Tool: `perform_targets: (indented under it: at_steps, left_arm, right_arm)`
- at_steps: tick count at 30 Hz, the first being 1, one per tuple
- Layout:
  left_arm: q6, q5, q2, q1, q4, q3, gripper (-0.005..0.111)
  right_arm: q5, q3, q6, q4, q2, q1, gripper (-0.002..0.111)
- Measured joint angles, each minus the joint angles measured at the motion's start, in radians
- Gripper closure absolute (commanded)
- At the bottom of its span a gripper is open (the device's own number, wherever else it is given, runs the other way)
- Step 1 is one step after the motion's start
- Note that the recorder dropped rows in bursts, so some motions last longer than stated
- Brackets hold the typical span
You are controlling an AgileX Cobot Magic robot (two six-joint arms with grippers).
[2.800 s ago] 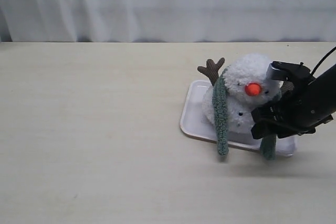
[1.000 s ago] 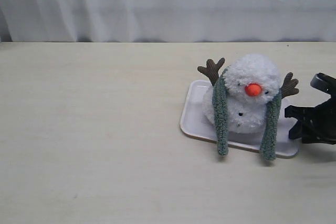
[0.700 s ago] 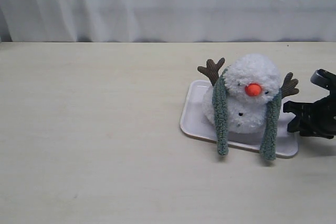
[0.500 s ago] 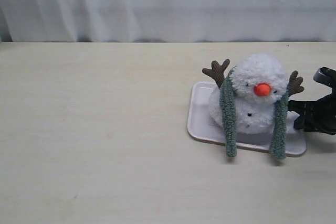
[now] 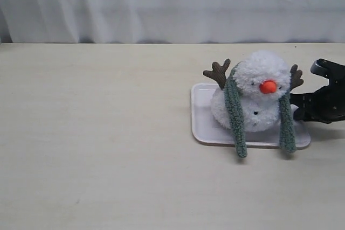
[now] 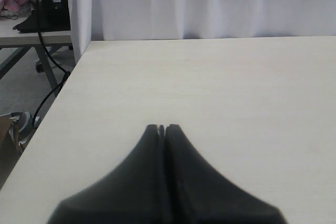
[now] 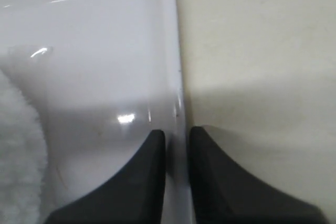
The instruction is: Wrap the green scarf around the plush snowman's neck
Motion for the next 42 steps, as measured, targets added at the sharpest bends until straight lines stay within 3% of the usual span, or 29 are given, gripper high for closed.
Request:
perform_targets:
  at_steps: [8,10,15,21,25,29,35,42]
  left_arm:
    - [0.000,0.000,0.000,0.000,0.000,0.000,0.107]
    - [0.000,0.000,0.000,0.000,0.000,0.000,0.107]
    - [0.000,0.000,0.000,0.000,0.000,0.000,0.107]
    - [0.000,0.000,0.000,0.000,0.000,0.000,0.107]
    - [0.000,0.000,0.000,0.000,0.000,0.000,0.107]
    - [0.000,0.000,0.000,0.000,0.000,0.000,0.107]
    - [0.000,0.000,0.000,0.000,0.000,0.000,0.107]
    - [0.000,0.000,0.000,0.000,0.000,0.000,0.107]
  right_arm:
    - [0.029,-0.025,-0.035,0.051,0.014,0.011,0.091]
    - [0.033,-0.025,-0.035,0.055,0.017,0.011,0.085]
    - [0.058,-0.031,-0.039,0.064,0.017,0.013,0.057]
    - [0.119,-0.024,0.012,-0.015,-0.014,0.015,0.057]
    - [0.146,-0.022,0.292,-0.300,-0.068,0.015,0.057]
    - [0.211,-0.022,0.407,-0.398,-0.115,0.015,0.057]
    - [0.284,-0.022,0.400,-0.347,-0.221,0.015,0.057]
    - [0.355,-0.022,0.225,-0.135,-0.370,0.015,0.057]
